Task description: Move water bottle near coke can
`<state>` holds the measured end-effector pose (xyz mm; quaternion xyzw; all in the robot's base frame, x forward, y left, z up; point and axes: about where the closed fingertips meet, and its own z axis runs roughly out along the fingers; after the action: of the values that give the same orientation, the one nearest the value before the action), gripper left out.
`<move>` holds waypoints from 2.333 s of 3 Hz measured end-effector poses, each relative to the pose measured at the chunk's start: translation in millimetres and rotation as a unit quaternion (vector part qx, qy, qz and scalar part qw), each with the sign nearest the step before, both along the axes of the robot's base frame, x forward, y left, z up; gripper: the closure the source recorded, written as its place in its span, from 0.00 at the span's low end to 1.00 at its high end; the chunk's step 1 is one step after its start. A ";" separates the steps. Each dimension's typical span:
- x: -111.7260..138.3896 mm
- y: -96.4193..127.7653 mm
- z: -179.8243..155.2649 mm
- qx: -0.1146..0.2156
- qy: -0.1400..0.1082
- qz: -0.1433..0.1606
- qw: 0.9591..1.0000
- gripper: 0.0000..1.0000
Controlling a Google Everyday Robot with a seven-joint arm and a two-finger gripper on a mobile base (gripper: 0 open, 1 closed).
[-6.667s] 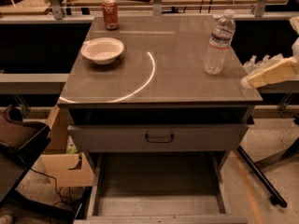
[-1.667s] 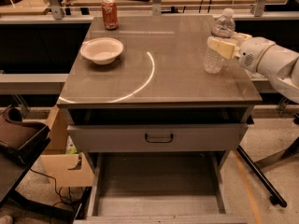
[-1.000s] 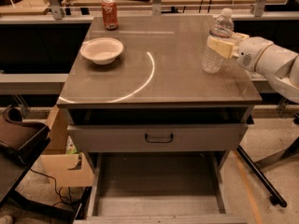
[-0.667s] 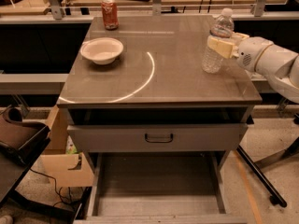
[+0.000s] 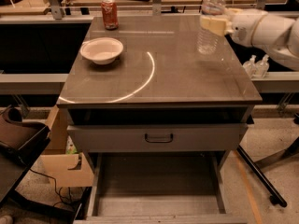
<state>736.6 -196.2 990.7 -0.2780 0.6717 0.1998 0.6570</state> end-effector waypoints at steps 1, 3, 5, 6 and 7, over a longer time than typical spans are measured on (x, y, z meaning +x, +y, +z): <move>36.9 51.4 26.8 -0.022 0.004 0.028 0.999 1.00; 109.9 167.2 15.4 -0.027 0.027 0.088 0.995 1.00; 147.8 214.1 -8.2 -0.014 0.032 0.106 0.994 1.00; 172.4 211.3 -21.5 -0.001 0.030 0.087 0.996 1.00; 194.7 206.6 -36.4 0.000 0.037 0.058 0.998 1.00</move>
Offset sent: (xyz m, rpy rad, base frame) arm 0.1410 0.1989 0.0343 -0.0785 0.0576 0.2298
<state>931.3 10.4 954.3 -0.3091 0.6779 0.2478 0.6193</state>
